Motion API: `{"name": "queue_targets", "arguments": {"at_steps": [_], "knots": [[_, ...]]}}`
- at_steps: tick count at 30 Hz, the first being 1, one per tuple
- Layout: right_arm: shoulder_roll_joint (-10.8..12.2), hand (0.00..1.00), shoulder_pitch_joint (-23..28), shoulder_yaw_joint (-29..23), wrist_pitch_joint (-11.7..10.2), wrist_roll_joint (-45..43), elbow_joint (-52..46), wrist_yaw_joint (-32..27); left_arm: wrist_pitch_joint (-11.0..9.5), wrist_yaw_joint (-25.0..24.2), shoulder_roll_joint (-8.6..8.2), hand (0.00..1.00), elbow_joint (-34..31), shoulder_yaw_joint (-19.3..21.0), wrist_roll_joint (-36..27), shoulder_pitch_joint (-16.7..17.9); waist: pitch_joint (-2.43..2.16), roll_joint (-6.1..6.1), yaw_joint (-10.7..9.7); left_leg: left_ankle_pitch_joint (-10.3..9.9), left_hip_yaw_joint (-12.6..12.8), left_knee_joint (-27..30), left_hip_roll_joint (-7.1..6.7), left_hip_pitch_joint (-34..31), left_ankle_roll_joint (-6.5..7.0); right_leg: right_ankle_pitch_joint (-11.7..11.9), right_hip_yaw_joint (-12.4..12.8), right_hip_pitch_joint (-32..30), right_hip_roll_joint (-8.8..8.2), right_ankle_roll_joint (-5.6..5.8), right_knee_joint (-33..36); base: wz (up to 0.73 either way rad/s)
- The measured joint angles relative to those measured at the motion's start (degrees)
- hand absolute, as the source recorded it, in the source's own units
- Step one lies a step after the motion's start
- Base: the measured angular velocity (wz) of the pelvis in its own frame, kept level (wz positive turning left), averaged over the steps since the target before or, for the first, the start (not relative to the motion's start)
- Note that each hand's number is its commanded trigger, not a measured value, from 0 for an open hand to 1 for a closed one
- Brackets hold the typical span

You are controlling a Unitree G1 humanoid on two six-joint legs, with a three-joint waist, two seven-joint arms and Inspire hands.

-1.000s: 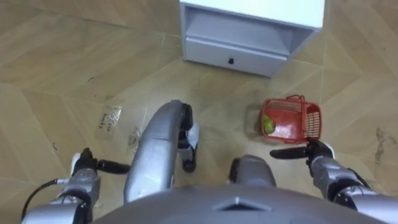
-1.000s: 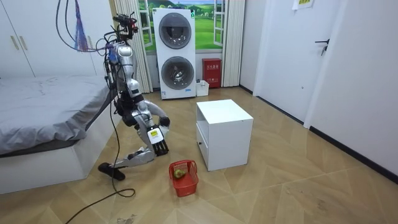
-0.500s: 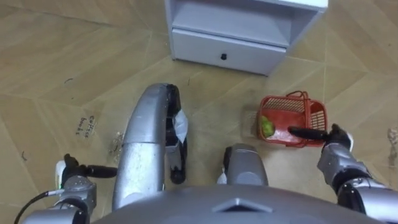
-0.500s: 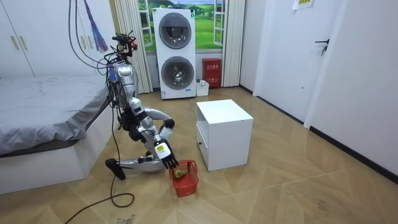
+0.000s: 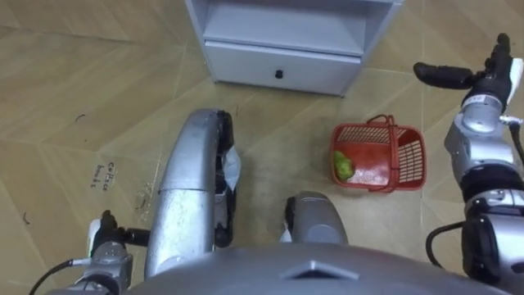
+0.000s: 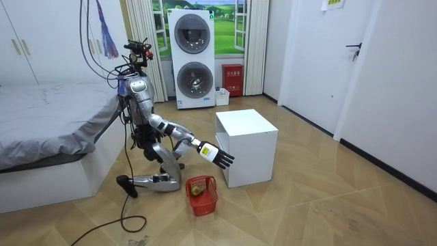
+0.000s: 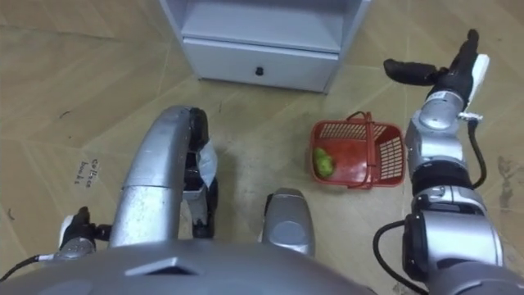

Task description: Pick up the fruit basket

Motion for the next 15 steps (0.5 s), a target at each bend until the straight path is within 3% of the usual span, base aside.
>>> {"name": "queue_targets", "arguments": {"at_steps": [4,8,13,15], "knots": [[-1.9,0.00,-1.6,0.3,0.0,0.0,0.0,0.7,-0.1,-1.3,0.13,0.00,-0.2,-1.2,0.0,-0.1,0.39,1.13,0.3,-0.2,0.2,-0.2,0.07,-1.2,-0.47,-0.1,0.1,-1.5,-0.24,0.10,0.8,0.04],[-2.0,0.00,-1.9,0.6,0.0,0.2,0.1,0.8,-0.1,-1.3,0.55,0.00,0.2,-1.3,0.0,0.5,0.36,1.37,1.2,-0.2,1.2,-0.7,0.35,-1.4,-0.56,-0.1,1.3,-2.6,-0.84,0.28,1.3,-0.06],[-2.0,0.00,-1.9,3.3,0.0,0.8,4.6,2.2,0.1,-1.3,0.60,0.00,1.4,-2.5,-0.1,-0.1,1.00,2.09,3.3,0.2,1.4,-1.3,0.38,-1.5,-1.28,-0.1,1.7,-3.2,-0.95,0.30,1.7,-0.01],[-2.0,0.00,-2.2,4.9,0.0,0.8,5.6,2.7,0.1,-1.3,0.75,0.00,1.3,-3.4,-0.2,-0.3,0.99,2.30,3.7,0.4,1.4,-1.5,0.60,-2.2,-1.62,-0.2,1.8,-4.2,-0.86,0.40,2.0,0.00]]}}
